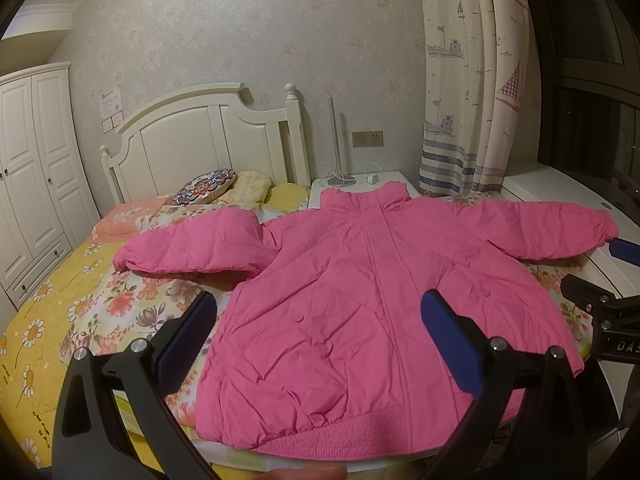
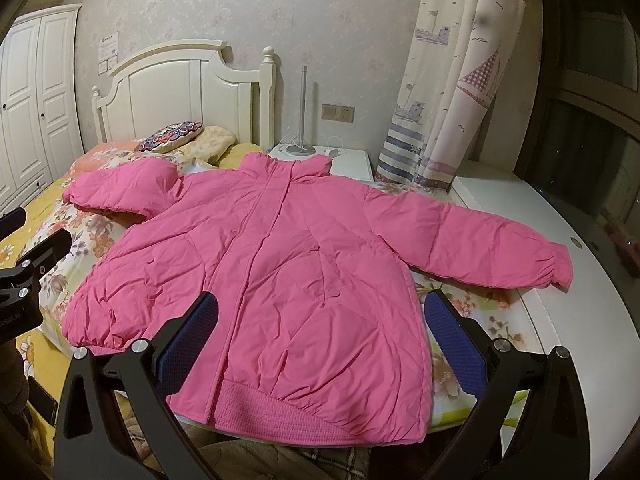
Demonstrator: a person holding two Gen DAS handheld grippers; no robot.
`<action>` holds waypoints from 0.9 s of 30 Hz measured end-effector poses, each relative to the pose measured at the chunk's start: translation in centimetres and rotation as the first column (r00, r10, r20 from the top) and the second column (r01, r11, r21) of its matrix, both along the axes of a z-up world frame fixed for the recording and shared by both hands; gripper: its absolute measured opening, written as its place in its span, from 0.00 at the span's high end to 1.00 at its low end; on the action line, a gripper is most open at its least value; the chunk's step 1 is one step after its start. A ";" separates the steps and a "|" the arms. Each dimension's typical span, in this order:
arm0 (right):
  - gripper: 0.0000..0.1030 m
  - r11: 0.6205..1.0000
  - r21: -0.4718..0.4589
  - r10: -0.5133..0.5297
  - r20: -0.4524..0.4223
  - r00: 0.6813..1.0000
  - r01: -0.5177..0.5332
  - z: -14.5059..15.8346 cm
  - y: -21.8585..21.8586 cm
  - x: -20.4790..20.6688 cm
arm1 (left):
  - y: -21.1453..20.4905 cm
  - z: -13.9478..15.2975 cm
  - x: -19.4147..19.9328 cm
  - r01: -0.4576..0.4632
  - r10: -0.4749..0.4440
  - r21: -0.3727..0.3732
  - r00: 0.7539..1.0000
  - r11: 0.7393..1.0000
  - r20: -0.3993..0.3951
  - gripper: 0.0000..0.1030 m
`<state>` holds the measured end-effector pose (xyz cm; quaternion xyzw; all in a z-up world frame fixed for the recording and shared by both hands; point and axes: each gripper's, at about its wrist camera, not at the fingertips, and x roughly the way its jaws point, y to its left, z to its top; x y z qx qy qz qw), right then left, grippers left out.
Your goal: Fold large clothes
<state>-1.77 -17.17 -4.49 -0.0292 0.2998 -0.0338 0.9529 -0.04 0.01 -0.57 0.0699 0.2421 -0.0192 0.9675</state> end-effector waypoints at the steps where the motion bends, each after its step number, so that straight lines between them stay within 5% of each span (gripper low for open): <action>1: 0.04 1.000 0.001 0.000 0.000 1.000 0.000 0.0 0.0 0.0 | 0.0 0.0 0.0 0.000 0.000 0.000 1.000 1.000 0.000 0.02; 27: 0.04 1.000 0.004 0.010 -0.009 1.000 -0.010 -0.3 0.4 0.1 | 0.1 -1.8 -0.4 0.002 -0.002 -0.002 1.000 1.000 -0.014 0.02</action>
